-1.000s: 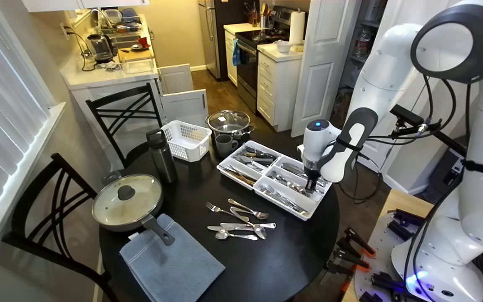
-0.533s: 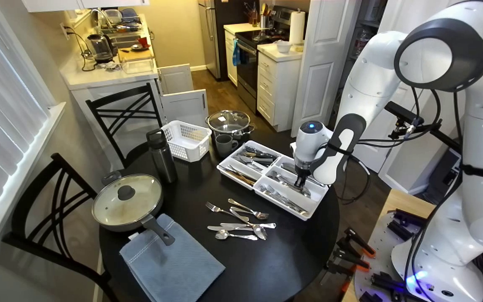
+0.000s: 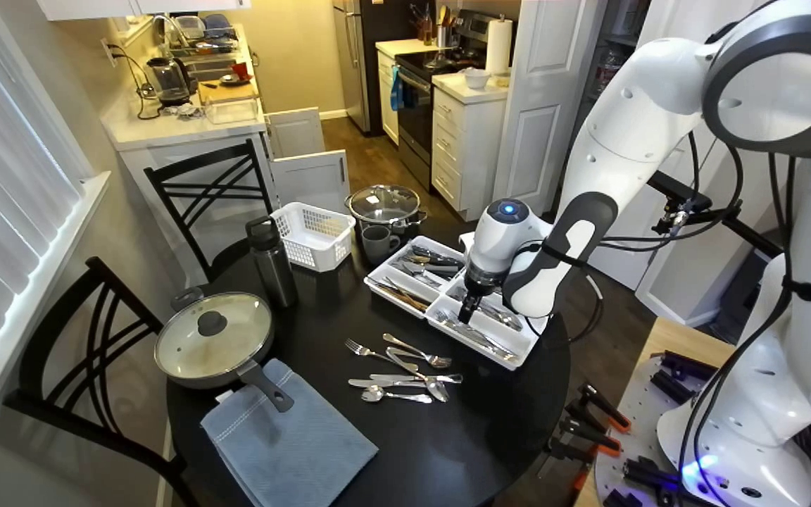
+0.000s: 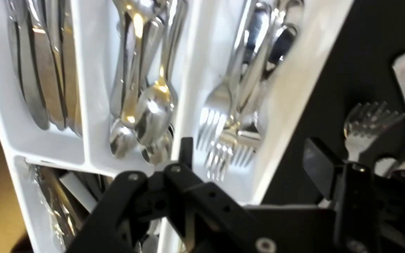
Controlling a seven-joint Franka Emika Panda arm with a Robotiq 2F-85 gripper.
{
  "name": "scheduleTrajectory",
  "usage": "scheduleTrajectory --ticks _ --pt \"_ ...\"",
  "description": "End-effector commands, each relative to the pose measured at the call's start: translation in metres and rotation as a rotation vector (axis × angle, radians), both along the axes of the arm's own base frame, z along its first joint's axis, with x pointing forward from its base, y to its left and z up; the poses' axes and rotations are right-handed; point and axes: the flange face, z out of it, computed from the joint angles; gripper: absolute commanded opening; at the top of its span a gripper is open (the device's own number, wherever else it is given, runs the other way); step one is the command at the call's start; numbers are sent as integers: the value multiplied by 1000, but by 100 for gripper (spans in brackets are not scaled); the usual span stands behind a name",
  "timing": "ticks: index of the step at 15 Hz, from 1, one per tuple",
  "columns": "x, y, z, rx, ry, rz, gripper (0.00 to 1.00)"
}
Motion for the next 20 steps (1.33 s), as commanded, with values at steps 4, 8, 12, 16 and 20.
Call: scheduleTrajectory --ticks 4,8,12,16,20 --pt "-13 91 1 231 14 -21 100" --pt "-6 105 -11 330 57 -38 100" --pt "8 71 -27 322 75 -69 100" --pt "23 51 -48 284 99 -72 100" --pt "37 50 -70 265 115 -55 100"
